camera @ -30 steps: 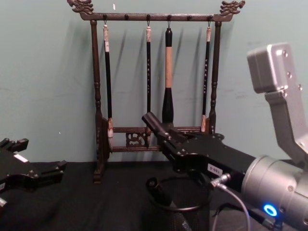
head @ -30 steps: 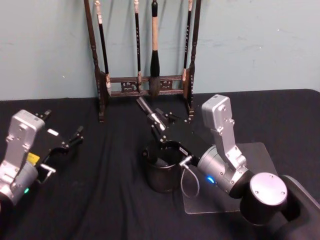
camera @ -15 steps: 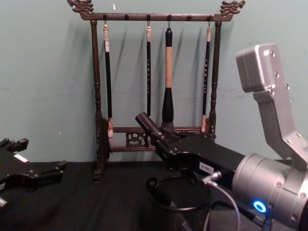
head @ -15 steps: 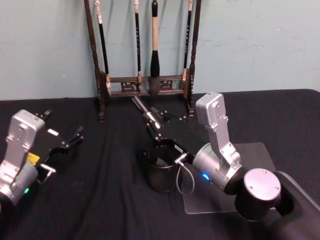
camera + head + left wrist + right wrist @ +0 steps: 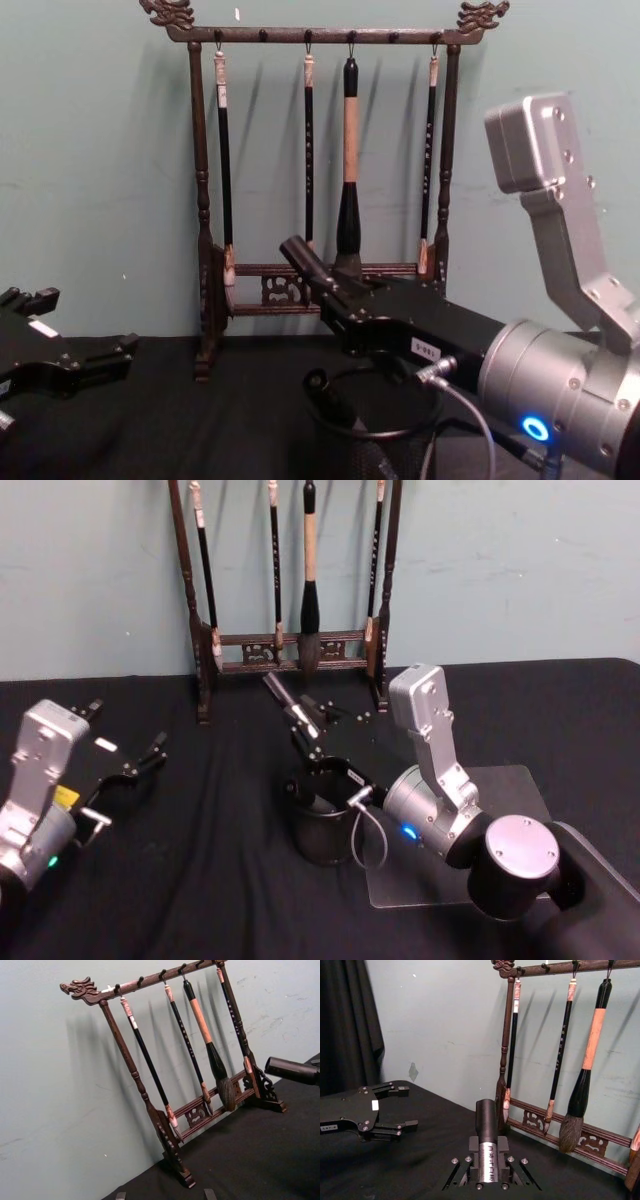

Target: Pick up the water-based marker from the table and place it into the pen holder.

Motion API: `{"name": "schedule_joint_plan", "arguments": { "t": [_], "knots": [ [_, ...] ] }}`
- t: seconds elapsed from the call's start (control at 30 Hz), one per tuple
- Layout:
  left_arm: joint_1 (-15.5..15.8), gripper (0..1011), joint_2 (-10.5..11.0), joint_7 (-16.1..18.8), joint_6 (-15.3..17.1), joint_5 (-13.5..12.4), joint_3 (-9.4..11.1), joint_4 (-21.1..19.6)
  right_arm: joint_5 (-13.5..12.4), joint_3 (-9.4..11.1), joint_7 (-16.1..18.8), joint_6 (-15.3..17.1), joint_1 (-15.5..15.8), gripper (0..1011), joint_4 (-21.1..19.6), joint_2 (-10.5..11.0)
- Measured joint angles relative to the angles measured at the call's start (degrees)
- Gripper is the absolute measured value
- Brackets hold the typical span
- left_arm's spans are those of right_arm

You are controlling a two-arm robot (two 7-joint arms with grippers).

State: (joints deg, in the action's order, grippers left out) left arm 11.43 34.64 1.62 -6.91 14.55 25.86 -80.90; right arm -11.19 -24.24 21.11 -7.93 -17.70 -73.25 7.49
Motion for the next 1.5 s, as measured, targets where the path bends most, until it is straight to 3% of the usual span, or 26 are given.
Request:
{"name": "schedule_joint_plan", "arguments": {
  "t": [0.27, 0.5, 0.9, 1.5],
  "knots": [
    [0.0, 1009, 0.0, 0.0, 0.0, 0.0, 0.0, 0.0, 0.0, 0.0, 0.0, 0.0, 0.0, 417, -0.1, 0.0],
    [0.0, 1009, 0.0, 0.0, 0.0, 0.0, 0.0, 0.0, 0.0, 0.1, 0.0, 0.0, 0.1, 683, -0.1, 0.0],
    [0.0, 1009, 0.0, 0.0, 0.0, 0.0, 0.0, 0.0, 0.0, 0.1, -0.1, -0.1, 0.1, 1002, -0.2, 0.0],
    [0.0, 1009, 0.0, 0.0, 0.0, 0.0, 0.0, 0.0, -0.3, 1.4, -1.8, 1.3, 2.1, 1002, -3.2, 1.0]
  ]
}}
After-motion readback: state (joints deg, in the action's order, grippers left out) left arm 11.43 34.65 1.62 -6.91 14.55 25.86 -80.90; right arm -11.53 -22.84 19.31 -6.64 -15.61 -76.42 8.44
